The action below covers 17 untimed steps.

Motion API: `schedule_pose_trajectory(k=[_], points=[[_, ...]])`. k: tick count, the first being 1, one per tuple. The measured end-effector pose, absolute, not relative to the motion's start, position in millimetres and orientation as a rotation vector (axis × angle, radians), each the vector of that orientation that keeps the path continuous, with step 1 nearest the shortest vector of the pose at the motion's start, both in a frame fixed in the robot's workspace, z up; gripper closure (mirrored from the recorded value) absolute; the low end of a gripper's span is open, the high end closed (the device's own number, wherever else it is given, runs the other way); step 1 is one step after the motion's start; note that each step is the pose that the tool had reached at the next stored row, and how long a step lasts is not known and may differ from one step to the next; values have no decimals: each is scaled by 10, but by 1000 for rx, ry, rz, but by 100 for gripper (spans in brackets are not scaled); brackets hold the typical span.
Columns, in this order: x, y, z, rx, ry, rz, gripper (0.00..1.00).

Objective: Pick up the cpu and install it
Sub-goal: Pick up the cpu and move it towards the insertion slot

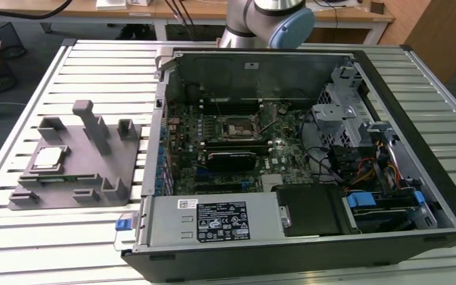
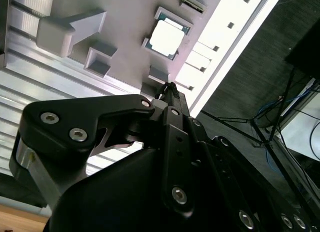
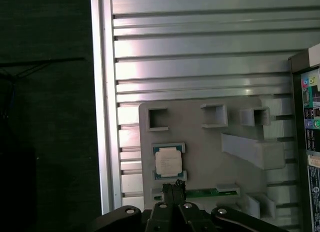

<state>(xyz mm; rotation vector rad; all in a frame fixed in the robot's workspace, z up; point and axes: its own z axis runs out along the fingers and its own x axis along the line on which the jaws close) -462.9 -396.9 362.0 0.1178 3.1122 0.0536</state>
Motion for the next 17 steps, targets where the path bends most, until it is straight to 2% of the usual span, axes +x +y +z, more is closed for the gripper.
schedule_pose_trajectory(k=[17], points=[[-4638,-3980,3435,118,3116,53,89]])
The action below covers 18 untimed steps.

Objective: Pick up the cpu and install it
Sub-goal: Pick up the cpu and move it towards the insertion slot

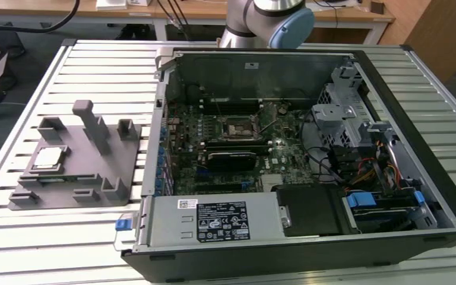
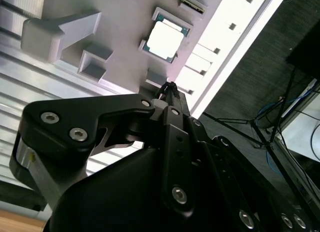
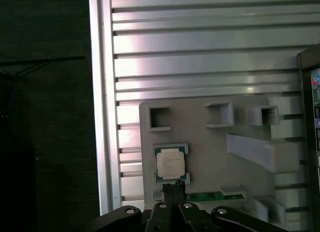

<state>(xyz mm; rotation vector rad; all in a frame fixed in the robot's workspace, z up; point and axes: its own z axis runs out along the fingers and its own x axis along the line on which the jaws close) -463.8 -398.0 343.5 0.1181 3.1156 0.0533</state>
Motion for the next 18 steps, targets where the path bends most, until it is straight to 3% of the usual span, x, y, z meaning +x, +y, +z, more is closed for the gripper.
schedule_pose_trajectory(k=[18], points=[[-4638,-3987,3272,118,3116,53,89]])
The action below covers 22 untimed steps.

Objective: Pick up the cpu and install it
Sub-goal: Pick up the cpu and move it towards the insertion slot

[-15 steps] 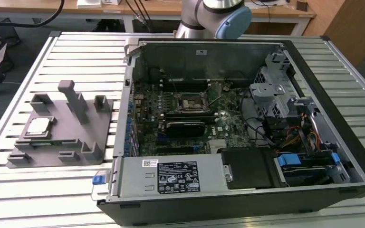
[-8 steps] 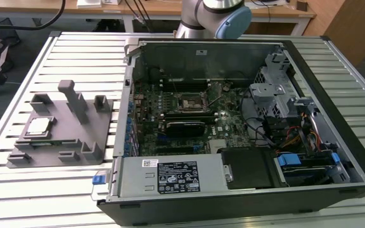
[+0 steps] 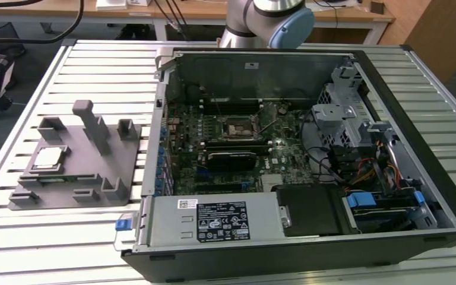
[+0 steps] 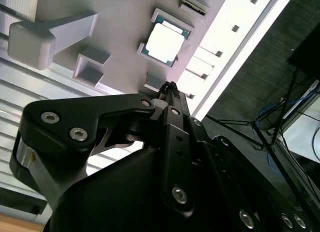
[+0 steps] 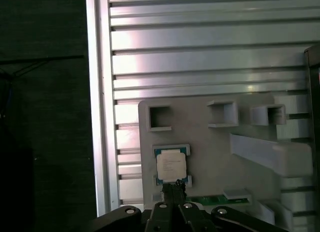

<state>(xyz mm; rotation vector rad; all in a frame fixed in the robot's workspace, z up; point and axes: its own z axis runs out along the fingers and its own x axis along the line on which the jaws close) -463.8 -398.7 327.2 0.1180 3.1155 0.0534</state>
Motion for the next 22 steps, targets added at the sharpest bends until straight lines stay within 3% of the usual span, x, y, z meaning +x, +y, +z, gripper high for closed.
schedule_pose_trajectory(k=[10,22], points=[[-4638,-3987,3149,118,3117,53,89],[-4638,-3988,2988,40,3129,53,42]])
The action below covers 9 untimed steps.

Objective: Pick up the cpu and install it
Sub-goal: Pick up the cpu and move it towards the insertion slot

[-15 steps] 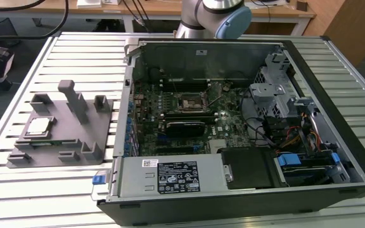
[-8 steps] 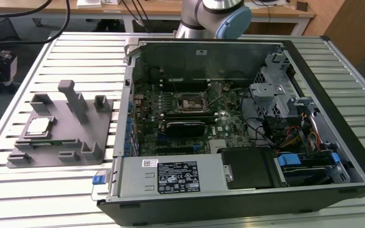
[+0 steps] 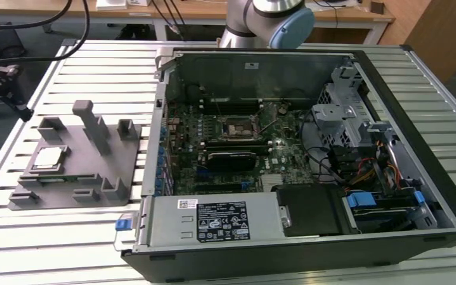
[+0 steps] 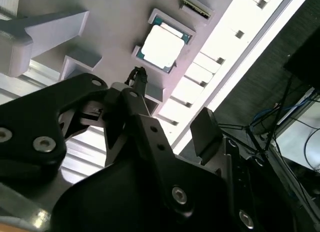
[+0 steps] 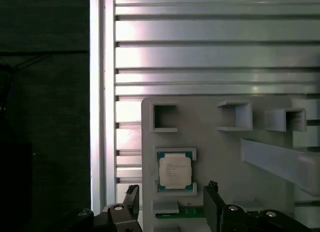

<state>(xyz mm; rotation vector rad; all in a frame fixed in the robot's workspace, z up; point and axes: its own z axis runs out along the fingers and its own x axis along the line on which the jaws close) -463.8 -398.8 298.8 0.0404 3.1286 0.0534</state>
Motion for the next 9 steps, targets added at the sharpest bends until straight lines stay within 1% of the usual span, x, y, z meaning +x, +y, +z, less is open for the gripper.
schedule_pose_trajectory(k=[1,2,9], points=[[-4638,-3988,2975,22,3129,53,42],[-4638,-3988,2962,5,3129,54,36],[-4639,-4021,2894,-33,3129,57,36]])
